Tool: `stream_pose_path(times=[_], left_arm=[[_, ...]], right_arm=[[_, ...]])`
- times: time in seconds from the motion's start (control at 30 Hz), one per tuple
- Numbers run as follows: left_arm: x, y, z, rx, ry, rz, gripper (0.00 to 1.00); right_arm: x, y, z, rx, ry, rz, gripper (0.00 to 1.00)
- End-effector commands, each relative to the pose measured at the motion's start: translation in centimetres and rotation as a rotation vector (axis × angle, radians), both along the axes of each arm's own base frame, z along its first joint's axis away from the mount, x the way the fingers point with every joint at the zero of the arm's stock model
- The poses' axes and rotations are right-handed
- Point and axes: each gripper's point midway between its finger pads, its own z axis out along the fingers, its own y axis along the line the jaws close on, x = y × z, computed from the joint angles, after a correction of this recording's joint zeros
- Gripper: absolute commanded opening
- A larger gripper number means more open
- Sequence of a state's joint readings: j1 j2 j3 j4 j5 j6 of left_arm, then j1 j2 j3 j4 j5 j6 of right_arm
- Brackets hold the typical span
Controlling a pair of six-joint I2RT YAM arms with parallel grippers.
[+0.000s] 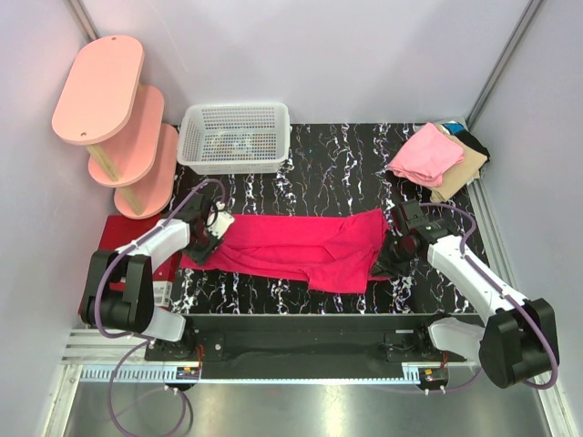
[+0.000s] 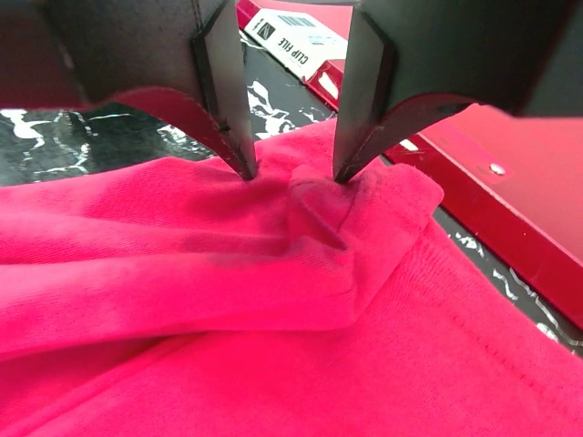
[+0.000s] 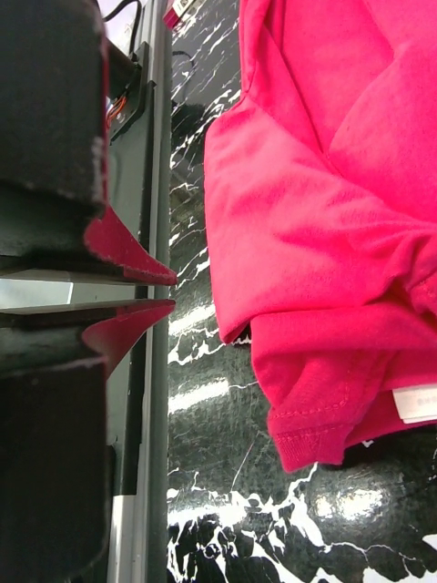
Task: Fold and stack the t-shirts
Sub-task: Fold the other side of the tshirt into a rectangle
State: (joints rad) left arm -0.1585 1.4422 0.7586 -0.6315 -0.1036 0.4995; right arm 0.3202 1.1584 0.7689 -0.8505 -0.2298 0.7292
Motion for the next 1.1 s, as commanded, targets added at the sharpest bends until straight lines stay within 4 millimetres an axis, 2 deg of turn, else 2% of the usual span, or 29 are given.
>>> stream_pose_path(times=[0.0,0.33,0.4,0.47,0.9,0.97,1.0,1.07], left_arm=[[1.6,0.6,1.6,0.016,-0.061,0.005,0.44],[2.0,0.4,2.1,-0.012,-0.069,0.017,0.44],[2.2,0.2,2.0,-0.026,-0.066,0.023,0.40],[2.2,0.0,1.7,-0.039,-0.052,0.026,0.36],[2.0,0.0,0.4,-0.067,-0.002,0.052,0.36],[2.0,-0.1,0.3,-0.073,0.000,0.052,0.28],[2.2,0.0,0.4,-0.071,-0.003,0.051,0.16],[2.3,-0.1,0.6,-0.076,-0.005,0.049,0.04]], right_arm=[[-0.4,0.2,0.2,0.008,-0.008,0.024,0.18],[-0.5,0.2,0.3,0.010,-0.012,0.025,0.17],[-0.6,0.2,0.2,0.011,-0.008,0.025,0.17],[-0.7,0.2,0.1,0.009,-0.004,0.025,0.17],[-0.6,0.2,0.3,0.012,-0.010,0.027,0.15],[-0.6,0.3,0.4,0.017,-0.010,0.029,0.15],[-0.6,0.3,0.4,0.017,-0.013,0.028,0.15],[-0.7,0.3,0.4,0.019,-0.008,0.031,0.13]])
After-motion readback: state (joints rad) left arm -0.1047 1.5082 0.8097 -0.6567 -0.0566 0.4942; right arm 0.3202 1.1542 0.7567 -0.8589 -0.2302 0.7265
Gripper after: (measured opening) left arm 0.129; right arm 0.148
